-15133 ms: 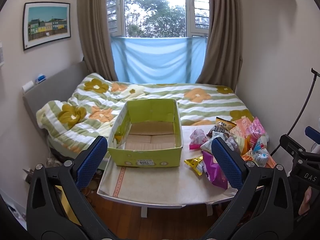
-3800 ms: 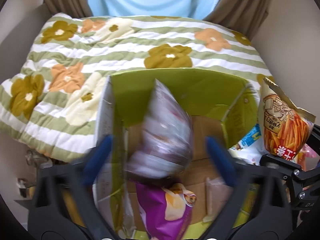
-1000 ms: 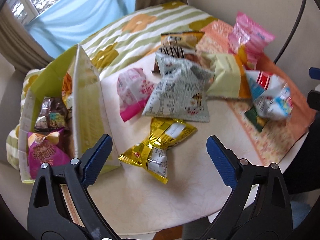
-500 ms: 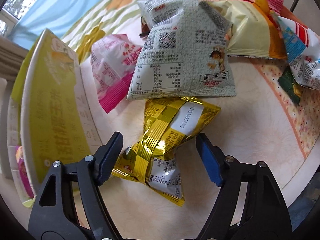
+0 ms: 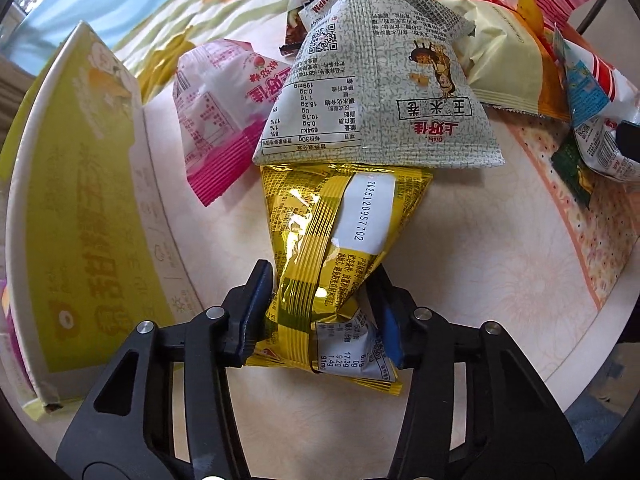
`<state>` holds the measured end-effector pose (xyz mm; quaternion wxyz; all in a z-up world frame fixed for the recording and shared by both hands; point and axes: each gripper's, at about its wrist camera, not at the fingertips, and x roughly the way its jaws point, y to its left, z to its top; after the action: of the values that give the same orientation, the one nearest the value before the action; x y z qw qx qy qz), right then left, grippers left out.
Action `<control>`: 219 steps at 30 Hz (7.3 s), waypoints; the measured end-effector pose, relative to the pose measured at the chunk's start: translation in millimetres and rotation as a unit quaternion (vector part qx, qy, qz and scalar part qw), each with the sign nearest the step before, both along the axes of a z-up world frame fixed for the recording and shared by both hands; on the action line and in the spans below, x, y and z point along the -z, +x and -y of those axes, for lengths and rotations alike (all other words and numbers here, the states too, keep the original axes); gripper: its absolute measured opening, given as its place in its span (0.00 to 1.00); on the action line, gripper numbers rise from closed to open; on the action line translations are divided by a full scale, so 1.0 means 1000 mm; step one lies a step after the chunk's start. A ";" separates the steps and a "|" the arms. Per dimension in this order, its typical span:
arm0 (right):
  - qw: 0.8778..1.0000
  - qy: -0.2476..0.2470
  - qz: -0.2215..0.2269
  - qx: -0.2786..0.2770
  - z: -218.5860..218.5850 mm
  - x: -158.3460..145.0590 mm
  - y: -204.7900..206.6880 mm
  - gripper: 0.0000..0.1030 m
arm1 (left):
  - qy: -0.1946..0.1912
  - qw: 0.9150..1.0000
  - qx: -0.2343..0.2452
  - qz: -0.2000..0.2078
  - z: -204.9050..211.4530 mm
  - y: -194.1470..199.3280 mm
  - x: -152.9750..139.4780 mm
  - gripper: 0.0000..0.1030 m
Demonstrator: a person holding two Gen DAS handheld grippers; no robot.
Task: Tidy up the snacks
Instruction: 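Grasp the gold bag with the left gripper while the right grasps the shrimp-chip bag, then carry both bags over the box and release the gold bag from the left gripper, then lower the shrimp-chip bag into the box and open the right gripper, then grasp the white-green rice-cracker bag with the left gripper while the right grasps the pink Larva bag, then carry both bags over the box and open both grippers to drop them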
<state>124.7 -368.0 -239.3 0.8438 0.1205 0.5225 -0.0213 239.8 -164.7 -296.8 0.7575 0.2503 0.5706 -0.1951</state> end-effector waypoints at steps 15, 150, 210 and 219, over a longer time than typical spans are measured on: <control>1.000 -0.014 -0.016 -0.020 0.003 0.012 0.005 0.59 | -0.019 0.999 -0.026 0.007 -0.008 -0.021 -0.012 0.43; 0.994 0.002 0.112 -0.012 0.040 -0.100 0.048 0.91 | -0.151 0.982 -0.087 0.069 0.046 0.025 -0.089 0.99; 0.994 -0.051 0.090 -0.041 0.041 -0.060 0.069 0.40 | -0.140 0.980 -0.099 0.104 0.046 0.021 -0.112 0.61; 0.984 -0.029 0.141 -0.106 0.015 -0.107 0.066 0.40 | -0.157 0.959 -0.157 0.176 0.001 0.010 -0.176 0.61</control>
<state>190.9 -382.8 -131.9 0.9095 0.0419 0.4076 0.0706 249.4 -165.5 -120.7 0.8966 0.0662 0.4227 -0.1138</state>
